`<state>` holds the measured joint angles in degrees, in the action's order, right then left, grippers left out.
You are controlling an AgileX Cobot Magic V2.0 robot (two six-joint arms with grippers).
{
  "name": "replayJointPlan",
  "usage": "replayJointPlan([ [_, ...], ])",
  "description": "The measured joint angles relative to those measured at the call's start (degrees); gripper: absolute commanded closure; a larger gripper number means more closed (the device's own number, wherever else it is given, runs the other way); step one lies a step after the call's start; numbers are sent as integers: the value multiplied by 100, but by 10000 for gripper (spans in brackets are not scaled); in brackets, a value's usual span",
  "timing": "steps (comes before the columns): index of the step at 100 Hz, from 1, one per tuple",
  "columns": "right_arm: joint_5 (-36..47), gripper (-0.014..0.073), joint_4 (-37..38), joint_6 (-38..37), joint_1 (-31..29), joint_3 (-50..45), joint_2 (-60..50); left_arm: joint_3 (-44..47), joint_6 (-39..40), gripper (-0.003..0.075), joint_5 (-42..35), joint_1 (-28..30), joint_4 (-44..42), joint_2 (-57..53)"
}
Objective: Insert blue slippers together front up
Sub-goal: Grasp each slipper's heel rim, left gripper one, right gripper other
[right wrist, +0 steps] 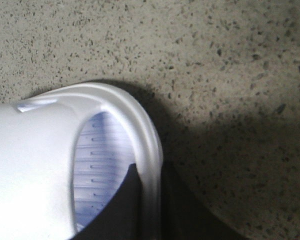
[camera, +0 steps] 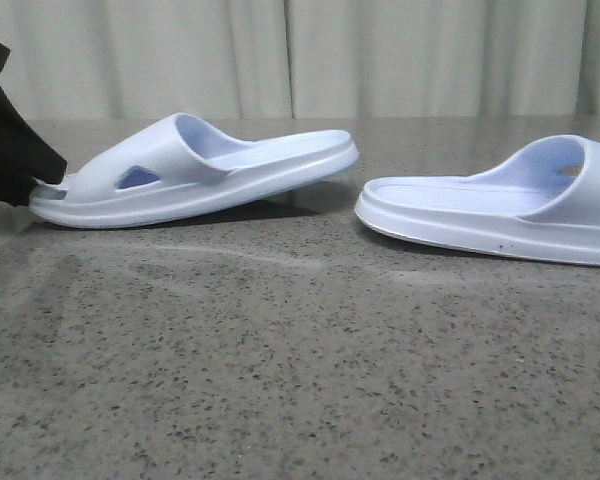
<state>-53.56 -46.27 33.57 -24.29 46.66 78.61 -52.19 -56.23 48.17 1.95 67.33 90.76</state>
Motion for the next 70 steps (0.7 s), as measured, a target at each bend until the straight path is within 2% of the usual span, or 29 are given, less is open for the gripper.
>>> replayJointPlan([
  [39, 0, 697, -10, 0, 0, 0, 0, 0, -50, 459, -257, 49, 89, 5],
  [70, 0, 697, -20, 11, 0, 0, 0, 0, -176, 459, 18, 113, 159, 14],
])
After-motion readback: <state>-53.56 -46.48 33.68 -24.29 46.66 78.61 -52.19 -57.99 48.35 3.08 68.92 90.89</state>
